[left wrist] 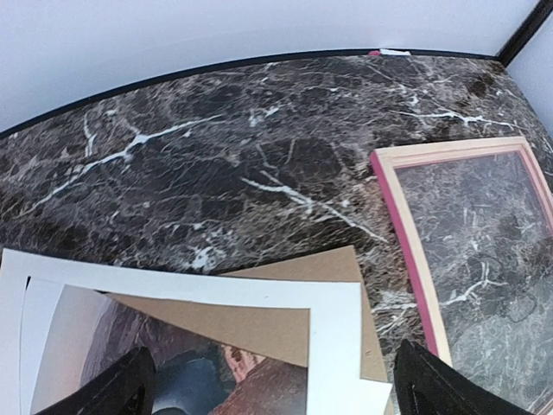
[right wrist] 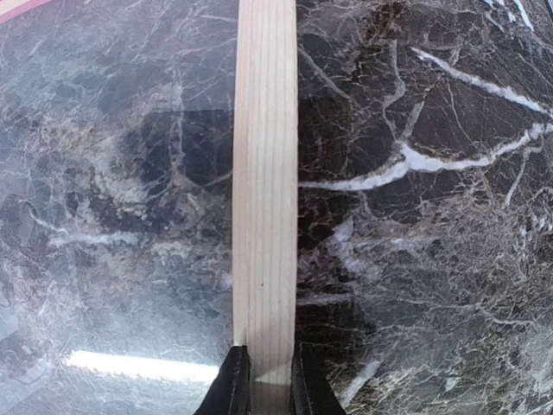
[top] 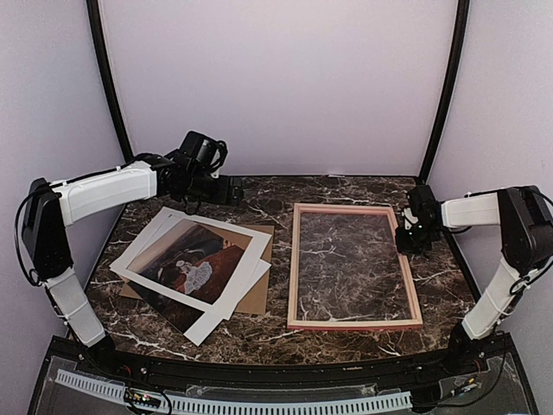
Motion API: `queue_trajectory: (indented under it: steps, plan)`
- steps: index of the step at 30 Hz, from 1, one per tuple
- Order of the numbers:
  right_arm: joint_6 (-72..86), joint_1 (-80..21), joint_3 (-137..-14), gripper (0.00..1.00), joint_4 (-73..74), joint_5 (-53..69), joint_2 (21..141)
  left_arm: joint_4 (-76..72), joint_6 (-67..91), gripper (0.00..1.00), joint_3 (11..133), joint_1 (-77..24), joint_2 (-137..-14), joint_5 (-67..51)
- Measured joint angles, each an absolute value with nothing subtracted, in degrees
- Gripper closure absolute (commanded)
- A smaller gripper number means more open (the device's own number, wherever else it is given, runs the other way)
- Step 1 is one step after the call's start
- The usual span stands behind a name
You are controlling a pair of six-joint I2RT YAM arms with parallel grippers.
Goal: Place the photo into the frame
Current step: Move the frame body to the center of the board, then move the mat board to the photo.
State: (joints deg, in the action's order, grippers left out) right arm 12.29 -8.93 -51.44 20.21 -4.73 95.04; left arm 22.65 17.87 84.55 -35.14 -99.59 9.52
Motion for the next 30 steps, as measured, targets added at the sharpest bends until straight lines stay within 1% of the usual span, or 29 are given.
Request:
queue_trajectory:
  steps: [5, 7, 8, 9, 13, 16, 19, 21, 24, 30]
  plan:
    - [10.7, -8.7, -52.4, 0.86, 20.2, -5.0, 96.0, 23.0, 19.9, 0.01, 77.9, -32.2, -95.8, 9.6]
    - [10.0, -8.7, -53.5, 0.84, 20.2, -5.5, 96.9, 23.3, 20.7, 0.01, 75.7, -31.2, -94.6, 9.3]
    - [9.6, -8.7, -53.8, 0.81, 20.1, -5.7, 97.3, 23.5, 20.9, 0.01, 74.9, -30.8, -94.2, 9.2]
    - [9.4, -8.7, -54.2, 0.78, 20.1, -6.0, 97.6, 23.9, 21.3, 0.01, 74.0, -30.4, -93.6, 9.1]
    - [8.2, -8.7, -55.3, 0.53, 20.2, -8.3, 98.4, 25.4, 22.1, 0.01, 70.9, -28.6, -91.7, 8.8]
    - [7.9, -8.7, -55.4, 0.36, 20.3, -10.4, 98.3, 26.2, 22.7, 0.01, 68.0, -26.9, -89.8, 8.1]
    - [8.2, -8.7, -55.4, 0.25, 21.0, -10.9, 97.6, 26.9, 23.3, 0.01, 65.1, -25.1, -87.5, 6.8]
    - [8.6, -8.8, -55.4, 0.21, 22.0, -10.2, 95.9, 27.0, 23.8, 0.01, 62.9, -23.8, -85.9, 5.3]
    - [9.5, -10.1, -55.8, 0.19, 22.6, -8.3, 92.2, 26.8, 24.7, 0.01, 59.5, -21.9, -83.4, 2.7]
    - [11.8, -19.0, -60.7, 0.18, 21.3, -2.5, 89.0, 26.0, 25.7, 0.01, 52.8, -15.2, -79.7, -3.4]
